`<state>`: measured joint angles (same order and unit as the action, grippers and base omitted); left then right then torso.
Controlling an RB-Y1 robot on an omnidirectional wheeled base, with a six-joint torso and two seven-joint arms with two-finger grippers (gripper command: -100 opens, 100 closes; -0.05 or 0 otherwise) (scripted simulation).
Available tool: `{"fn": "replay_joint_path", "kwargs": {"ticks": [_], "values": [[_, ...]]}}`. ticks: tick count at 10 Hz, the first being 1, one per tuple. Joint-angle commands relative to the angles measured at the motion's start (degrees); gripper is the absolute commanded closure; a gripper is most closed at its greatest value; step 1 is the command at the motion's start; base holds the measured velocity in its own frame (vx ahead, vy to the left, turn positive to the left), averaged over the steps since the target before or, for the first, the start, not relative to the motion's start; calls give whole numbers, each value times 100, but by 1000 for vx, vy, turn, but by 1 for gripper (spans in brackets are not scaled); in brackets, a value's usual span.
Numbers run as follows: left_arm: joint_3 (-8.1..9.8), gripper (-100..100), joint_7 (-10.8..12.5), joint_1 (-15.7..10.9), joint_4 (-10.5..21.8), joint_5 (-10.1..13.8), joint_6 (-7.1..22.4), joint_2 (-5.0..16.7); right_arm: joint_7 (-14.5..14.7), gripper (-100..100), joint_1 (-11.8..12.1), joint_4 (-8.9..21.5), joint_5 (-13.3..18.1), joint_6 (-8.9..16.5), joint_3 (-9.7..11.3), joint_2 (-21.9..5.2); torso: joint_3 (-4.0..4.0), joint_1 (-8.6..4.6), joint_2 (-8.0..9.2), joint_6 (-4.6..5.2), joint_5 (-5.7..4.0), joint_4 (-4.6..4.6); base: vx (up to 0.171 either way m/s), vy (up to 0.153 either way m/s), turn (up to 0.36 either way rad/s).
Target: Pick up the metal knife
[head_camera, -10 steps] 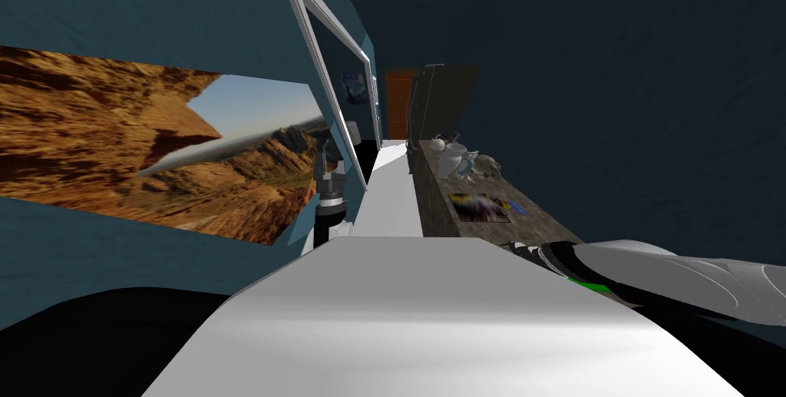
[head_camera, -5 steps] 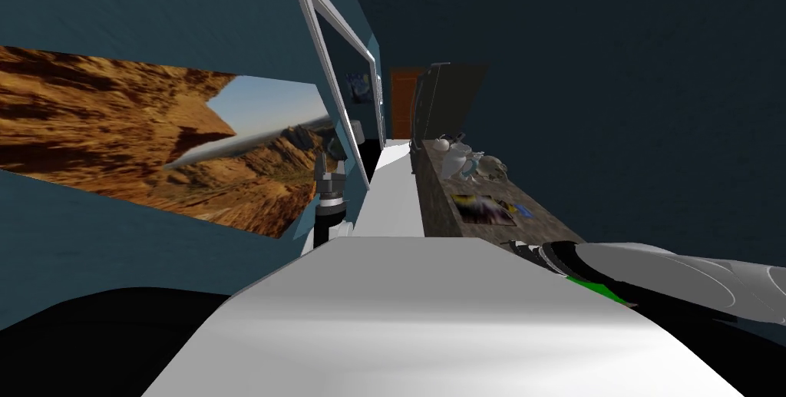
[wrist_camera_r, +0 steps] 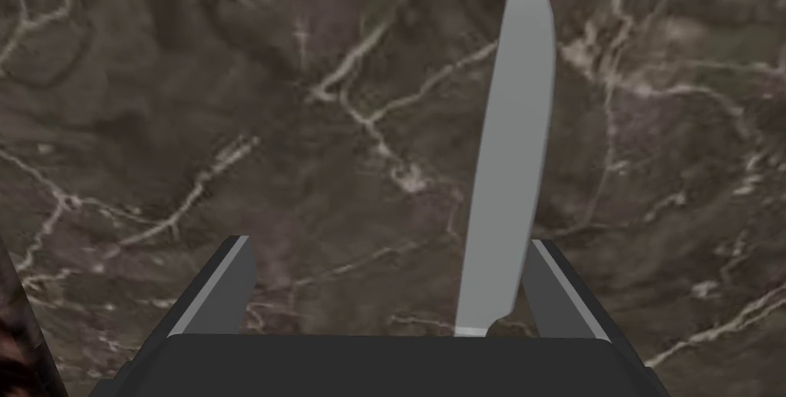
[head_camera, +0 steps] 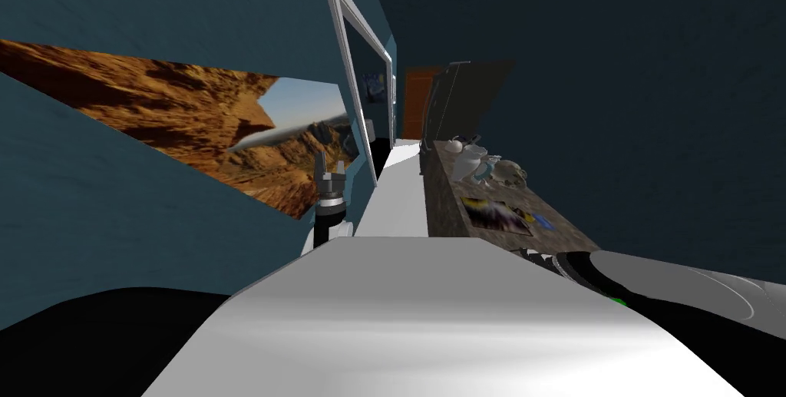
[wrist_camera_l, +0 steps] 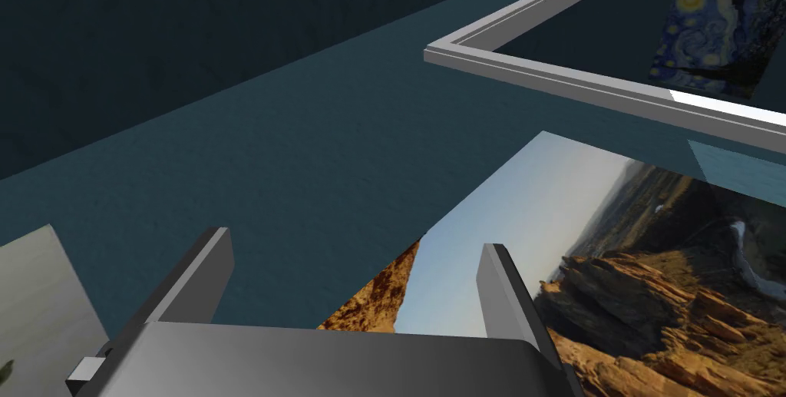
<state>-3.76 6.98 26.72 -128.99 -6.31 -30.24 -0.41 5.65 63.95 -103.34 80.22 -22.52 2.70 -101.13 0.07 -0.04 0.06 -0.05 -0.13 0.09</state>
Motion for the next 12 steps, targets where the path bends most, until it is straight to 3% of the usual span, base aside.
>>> {"fn": "replay_joint_path", "kwargs": {"ticks": [1, 2, 3, 5, 7, 9, 11, 12], "values": [[0, 0, 0, 0, 0, 0, 0, 0, 180, -100, 286, 61, -113, 7, -286, 84, 0, 0, 0, 0, 0, 0, -37, 6, 106], [1, 0, 0, 1, 0, 0, 0, 0, 180, -100, 442, 61, -113, 7, -404, 84, -6, -10, -10, 5, -2, -2, -7, -1, -31], [1, 0, 0, 2, 0, 0, 0, 1, 456, -100, 530, 327, -405, -143, -419, 343, -11, -15, -20, 6, -4, -4, -58, 31, 353], [0, 0, 0, 1, 0, 0, 0, 0, 705, -100, 530, 476, -576, -143, -419, 491, -5, -7, -8, 1, -2, -2, -46, 29, 226], [0, 0, 0, 0, 0, 0, 0, 0, 977, -100, 619, 874, -906, -294, -433, 867, -3, 6, -1, 6, -33, -3, -83, 86, 283], [1, 0, 0, 1, 0, 0, 0, 0, 1229, -100, 619, 892, -1039, -294, -433, 899, -1, -8, -1, 12, -47, -2, -18, 19, 59], [0, 0, 0, 1, 0, 0, 0, 0, 1629, -100, 707, 1307, -1502, -444, -447, 1306, -2, -11, -1, 9, -50, -3, -69, 71, 227], [0, 0, 0, 1, 0, 0, 0, 0, 1736, -100, 707, 1307, -1502, -444, -447, 1306, 3, 1, 7, 9, -54, 0, -47, 49, 154]]}}
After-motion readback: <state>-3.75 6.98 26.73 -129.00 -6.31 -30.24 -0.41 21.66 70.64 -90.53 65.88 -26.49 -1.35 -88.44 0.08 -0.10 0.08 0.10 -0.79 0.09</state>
